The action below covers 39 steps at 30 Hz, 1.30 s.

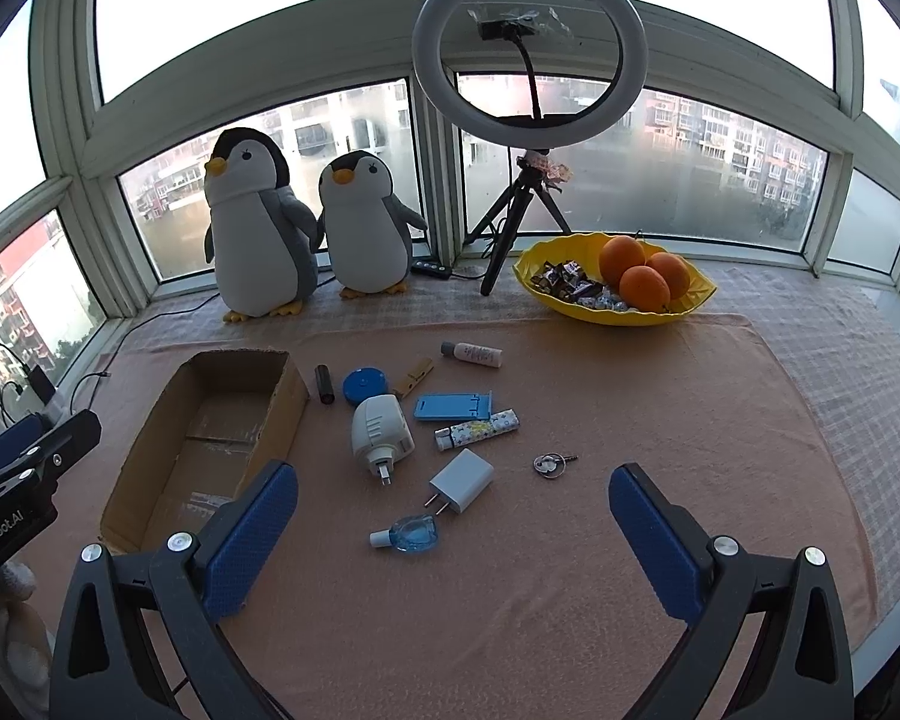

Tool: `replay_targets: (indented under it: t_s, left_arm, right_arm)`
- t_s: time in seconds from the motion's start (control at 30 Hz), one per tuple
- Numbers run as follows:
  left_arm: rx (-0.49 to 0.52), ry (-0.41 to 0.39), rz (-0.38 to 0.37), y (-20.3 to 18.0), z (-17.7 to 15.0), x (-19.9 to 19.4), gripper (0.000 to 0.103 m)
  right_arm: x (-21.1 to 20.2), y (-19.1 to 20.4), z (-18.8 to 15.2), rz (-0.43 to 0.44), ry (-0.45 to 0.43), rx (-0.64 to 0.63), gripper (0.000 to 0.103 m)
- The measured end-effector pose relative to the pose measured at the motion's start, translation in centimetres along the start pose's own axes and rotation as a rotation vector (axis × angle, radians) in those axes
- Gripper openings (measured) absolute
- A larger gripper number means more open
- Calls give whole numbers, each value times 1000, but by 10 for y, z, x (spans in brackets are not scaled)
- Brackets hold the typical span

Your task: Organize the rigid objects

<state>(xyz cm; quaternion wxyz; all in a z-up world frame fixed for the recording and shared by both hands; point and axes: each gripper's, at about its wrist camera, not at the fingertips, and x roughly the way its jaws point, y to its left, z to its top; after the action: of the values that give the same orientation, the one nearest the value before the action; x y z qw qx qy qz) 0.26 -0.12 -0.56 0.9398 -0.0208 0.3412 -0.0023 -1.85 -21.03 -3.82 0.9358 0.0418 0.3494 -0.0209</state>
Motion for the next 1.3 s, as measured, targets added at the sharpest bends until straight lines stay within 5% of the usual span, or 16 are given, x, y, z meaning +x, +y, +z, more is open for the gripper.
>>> replay_targets:
  t_s: [0.3, 0.63, 0.93, 1.3]
  left_arm:
    - [-5, 15, 17, 10, -2, 9, 85]
    - [-54, 57, 135, 56, -10, 33, 85]
    - [-119, 145, 242, 110, -29, 62, 85]
    - [-127, 282, 243, 124, -63, 107, 84]
  right_arm:
    - [5, -2, -2, 2, 12, 1, 103]
    - [13, -10, -6, 10, 13, 4, 102]
    - [26, -19, -16, 25, 26, -15, 102]
    - [50, -26, -38, 38, 95, -65, 102]
